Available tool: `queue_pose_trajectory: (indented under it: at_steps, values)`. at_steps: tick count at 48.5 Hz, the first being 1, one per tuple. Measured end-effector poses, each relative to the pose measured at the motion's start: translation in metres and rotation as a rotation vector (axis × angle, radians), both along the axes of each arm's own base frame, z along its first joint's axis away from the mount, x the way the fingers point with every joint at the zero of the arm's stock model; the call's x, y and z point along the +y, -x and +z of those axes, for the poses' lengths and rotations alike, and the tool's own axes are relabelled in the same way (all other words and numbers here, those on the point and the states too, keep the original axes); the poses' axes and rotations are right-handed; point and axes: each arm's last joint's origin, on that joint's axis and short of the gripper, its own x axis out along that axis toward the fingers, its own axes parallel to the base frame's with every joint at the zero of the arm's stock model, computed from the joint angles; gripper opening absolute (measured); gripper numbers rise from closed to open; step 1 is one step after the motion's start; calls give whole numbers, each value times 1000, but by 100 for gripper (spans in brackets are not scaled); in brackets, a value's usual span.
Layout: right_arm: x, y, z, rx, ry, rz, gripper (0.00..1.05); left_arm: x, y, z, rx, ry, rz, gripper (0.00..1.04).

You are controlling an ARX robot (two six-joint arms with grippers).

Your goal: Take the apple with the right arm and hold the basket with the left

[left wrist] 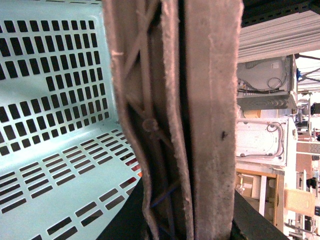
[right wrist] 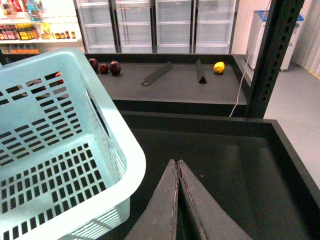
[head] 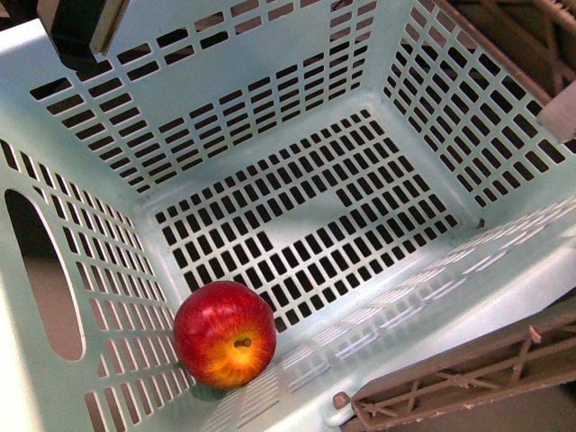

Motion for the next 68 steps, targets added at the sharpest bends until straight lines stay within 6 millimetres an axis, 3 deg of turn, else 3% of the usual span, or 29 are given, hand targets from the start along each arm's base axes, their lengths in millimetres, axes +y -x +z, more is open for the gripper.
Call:
queue_pose_trajectory:
  at_steps: [19, 50, 56, 62, 68]
  values:
    - [0, 11, -3, 5, 1, 0, 2, 0, 0, 0, 1, 1, 0, 19]
    - [0, 11, -3, 5, 2, 0, 97, 0, 0, 0, 1, 0, 0, 19]
    - [0, 11, -3, 5, 2, 0, 96, 0, 0, 0, 1, 0, 0, 19]
    - [0, 11, -3, 4, 2, -1, 96, 2, -5, 8, -138, -2, 375, 19]
    - [0, 11, -3, 4, 2, -1, 96, 9, -9, 7, -180, -47, 515, 18]
